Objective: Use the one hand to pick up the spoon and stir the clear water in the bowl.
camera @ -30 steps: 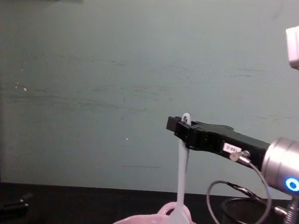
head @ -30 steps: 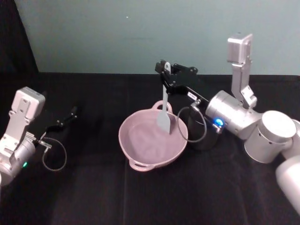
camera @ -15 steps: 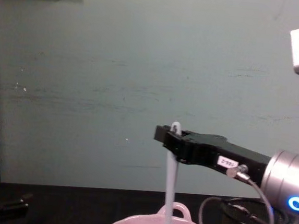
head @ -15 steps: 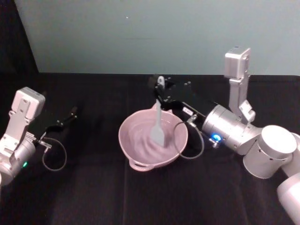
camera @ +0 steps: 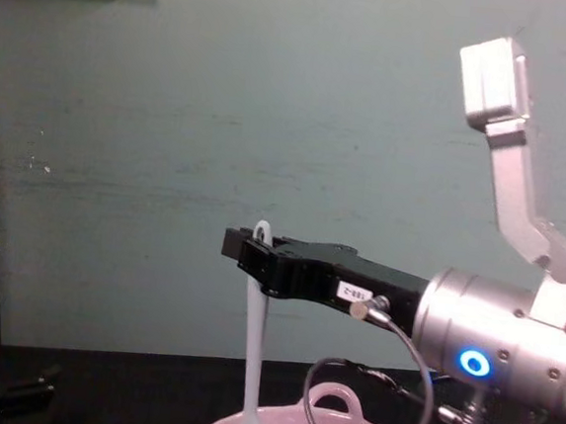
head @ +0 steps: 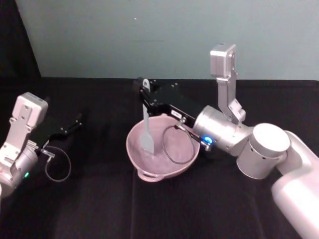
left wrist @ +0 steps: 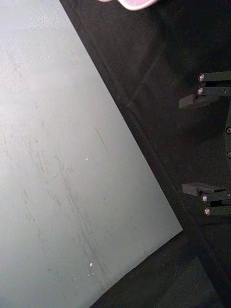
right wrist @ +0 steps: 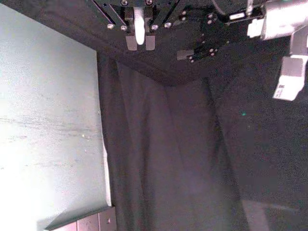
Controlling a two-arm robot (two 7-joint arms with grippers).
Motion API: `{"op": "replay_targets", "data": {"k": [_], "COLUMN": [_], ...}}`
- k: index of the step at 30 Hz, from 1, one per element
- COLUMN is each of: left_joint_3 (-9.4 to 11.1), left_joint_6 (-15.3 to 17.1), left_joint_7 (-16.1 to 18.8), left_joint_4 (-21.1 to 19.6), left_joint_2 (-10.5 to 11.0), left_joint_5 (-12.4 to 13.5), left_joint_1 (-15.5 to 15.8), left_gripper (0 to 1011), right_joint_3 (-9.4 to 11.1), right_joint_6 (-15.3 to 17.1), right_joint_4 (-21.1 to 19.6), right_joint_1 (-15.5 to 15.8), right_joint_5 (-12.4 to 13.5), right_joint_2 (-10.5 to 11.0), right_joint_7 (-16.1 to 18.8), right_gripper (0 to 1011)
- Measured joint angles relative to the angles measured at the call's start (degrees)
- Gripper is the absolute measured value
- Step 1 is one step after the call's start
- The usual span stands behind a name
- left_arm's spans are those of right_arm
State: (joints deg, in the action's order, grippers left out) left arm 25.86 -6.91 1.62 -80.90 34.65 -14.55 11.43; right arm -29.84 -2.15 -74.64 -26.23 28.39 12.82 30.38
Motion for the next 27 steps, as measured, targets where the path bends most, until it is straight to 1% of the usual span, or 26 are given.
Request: {"op": "replay_targets", "data": {"k": [4, 6, 11, 14, 15, 17, 20, 24, 27], "left_joint_3": [0.0, 0.0, 0.0, 0.0, 0.0, 0.0, 0.0, 0.0, 0.0], "left_joint_6": [0.0, 0.0, 0.0, 0.0, 0.0, 0.0, 0.0, 0.0, 0.0], "left_joint_7": [0.0, 0.0, 0.0, 0.0, 0.0, 0.0, 0.0, 0.0, 0.0], "left_joint_4": [0.0, 0.0, 0.0, 0.0, 0.0, 0.0, 0.0, 0.0, 0.0], "left_joint_2": [0.0, 0.0, 0.0, 0.0, 0.0, 0.0, 0.0, 0.0, 0.0], "left_joint_5": [0.0, 0.0, 0.0, 0.0, 0.0, 0.0, 0.0, 0.0, 0.0], "left_joint_1": [0.0, 0.0, 0.0, 0.0, 0.0, 0.0, 0.0, 0.0, 0.0], "left_gripper": [1011, 1011, 1011, 1011, 1011, 1011, 1011, 1011, 1011], "right_joint_3": [-0.2, -0.2, 0.5, 1.1, 1.1, 1.9, 2.5, 3.3, 4.0], "right_joint_6": [-0.5, -0.7, -1.0, -1.1, -1.1, -1.1, -1.1, -0.7, -0.2], "right_joint_4": [3.3, 4.4, 6.8, 7.4, 7.4, 7.1, 6.2, 4.0, 1.4], "right_joint_1": [-2.4, -3.0, -4.5, -4.7, -4.7, -4.4, -3.8, -2.4, -0.8], "right_joint_5": [-0.4, -0.5, -0.7, -0.7, -0.7, -0.7, -0.5, -0.4, -0.4], "right_joint_2": [-1.3, -1.7, -2.2, -2.0, -2.0, -1.4, -0.7, 0.7, 2.2], "right_joint_7": [0.2, 0.1, -0.2, -0.6, -0.6, -1.0, -1.1, -1.6, -1.9], "right_gripper": [114, 114, 114, 114, 114, 114, 114, 114, 114]}}
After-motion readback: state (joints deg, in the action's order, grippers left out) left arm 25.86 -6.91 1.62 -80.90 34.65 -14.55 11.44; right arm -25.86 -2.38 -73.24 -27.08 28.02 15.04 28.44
